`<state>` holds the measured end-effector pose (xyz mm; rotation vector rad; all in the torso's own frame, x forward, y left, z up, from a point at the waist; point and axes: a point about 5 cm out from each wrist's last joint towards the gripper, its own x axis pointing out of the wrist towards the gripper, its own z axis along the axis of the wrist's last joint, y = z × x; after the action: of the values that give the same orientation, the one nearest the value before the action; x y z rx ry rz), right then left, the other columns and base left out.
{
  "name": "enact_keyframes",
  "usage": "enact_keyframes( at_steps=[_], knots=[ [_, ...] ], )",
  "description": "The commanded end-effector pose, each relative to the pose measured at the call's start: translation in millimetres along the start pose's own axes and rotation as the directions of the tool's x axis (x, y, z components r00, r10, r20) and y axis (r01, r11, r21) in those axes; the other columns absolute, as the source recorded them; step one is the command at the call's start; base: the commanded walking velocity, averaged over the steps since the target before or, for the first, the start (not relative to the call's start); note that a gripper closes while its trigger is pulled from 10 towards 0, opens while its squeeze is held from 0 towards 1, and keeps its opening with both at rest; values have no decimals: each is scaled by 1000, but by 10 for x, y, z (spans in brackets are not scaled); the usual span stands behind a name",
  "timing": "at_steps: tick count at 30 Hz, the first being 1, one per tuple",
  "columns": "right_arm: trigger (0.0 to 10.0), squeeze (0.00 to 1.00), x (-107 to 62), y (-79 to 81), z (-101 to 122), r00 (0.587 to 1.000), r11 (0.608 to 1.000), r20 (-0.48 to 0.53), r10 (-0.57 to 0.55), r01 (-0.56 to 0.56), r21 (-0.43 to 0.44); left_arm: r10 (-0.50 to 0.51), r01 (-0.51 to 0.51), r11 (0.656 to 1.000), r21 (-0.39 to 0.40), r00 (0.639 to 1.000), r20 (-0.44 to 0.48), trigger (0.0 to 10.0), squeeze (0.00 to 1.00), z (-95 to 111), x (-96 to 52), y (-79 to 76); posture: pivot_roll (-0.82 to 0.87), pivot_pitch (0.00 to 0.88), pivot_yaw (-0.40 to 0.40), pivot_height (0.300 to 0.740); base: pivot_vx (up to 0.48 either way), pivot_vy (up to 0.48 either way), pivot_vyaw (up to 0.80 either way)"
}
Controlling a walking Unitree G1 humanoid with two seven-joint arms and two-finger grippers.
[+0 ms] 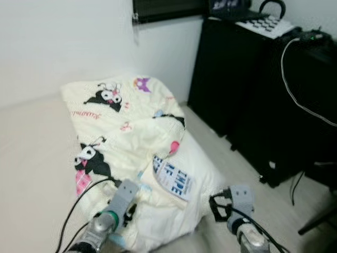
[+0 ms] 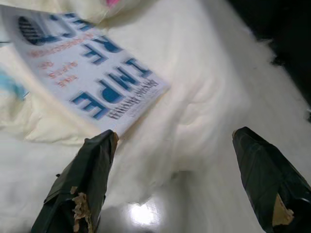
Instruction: Clean up the room
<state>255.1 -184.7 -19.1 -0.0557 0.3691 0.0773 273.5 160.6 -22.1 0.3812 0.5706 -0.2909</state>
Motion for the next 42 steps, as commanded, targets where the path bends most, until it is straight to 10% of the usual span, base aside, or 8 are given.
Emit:
enact_keyframes(
  at_steps=[1,20,42],
  knots=[
    [10000,0,-33,-19,-60,1000,1000,-24,-6,6,1,-15,15,1000,0,1000,-17,10000,0,-41,-7,-49,1,37,18,734,0,0,719],
    [10000,0,-37,4,-62,1000,1000,-16,-5,5,19,-28,28,1000,-14,1000,-4,10000,0,-28,-8,-42,0,42,23,734,0,0,715],
    [10000,0,-36,-20,-47,999,999,-2,-33,33,42,-40,40,999,-19,999,-4,10000,0,-32,-9,-59,-1,42,27,734,-317,0,0]
  ],
)
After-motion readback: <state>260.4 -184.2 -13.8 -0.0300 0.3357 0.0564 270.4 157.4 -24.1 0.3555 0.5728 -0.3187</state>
